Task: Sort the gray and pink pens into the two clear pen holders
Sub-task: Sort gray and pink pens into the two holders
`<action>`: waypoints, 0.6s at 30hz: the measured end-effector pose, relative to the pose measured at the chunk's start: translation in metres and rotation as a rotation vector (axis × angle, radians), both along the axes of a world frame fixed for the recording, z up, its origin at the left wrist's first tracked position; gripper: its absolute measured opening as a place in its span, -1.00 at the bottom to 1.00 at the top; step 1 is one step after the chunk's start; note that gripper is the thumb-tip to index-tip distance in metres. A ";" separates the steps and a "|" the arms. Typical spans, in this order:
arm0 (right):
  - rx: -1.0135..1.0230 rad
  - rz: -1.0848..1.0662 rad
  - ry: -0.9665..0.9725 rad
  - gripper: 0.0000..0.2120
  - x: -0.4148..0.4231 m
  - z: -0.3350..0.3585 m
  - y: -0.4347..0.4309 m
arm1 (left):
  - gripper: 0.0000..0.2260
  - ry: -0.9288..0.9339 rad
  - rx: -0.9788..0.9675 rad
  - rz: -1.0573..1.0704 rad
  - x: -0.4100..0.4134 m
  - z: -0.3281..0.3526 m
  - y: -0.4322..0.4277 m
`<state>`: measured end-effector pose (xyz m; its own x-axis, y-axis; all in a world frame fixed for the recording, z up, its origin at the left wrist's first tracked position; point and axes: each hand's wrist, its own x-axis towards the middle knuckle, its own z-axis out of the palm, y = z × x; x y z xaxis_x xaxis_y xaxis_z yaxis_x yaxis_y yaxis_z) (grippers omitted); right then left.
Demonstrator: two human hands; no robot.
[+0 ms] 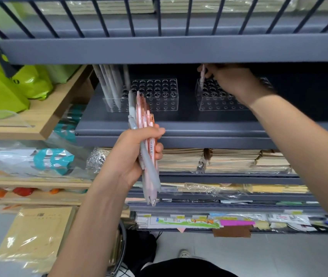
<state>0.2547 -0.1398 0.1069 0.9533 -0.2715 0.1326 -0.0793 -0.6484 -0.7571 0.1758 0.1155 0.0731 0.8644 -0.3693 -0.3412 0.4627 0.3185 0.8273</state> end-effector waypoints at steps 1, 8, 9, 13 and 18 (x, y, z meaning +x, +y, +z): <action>0.001 -0.008 -0.008 -0.69 -0.001 0.000 0.001 | -0.88 0.004 0.002 -0.002 0.000 0.000 0.001; 0.034 -0.121 -0.097 -0.74 -0.008 -0.004 0.007 | -0.86 0.002 0.024 -0.035 0.001 -0.005 0.012; 0.039 -0.166 -0.166 -0.73 -0.010 -0.002 0.009 | -0.84 -0.003 0.032 -0.047 0.001 -0.006 0.013; 0.033 -0.344 -0.416 -0.86 -0.033 0.006 0.027 | -0.68 -0.040 0.066 -0.144 0.002 -0.008 0.018; 0.258 0.180 -0.116 -0.86 -0.058 0.010 0.069 | -0.70 -0.050 0.084 -0.227 0.001 -0.011 0.013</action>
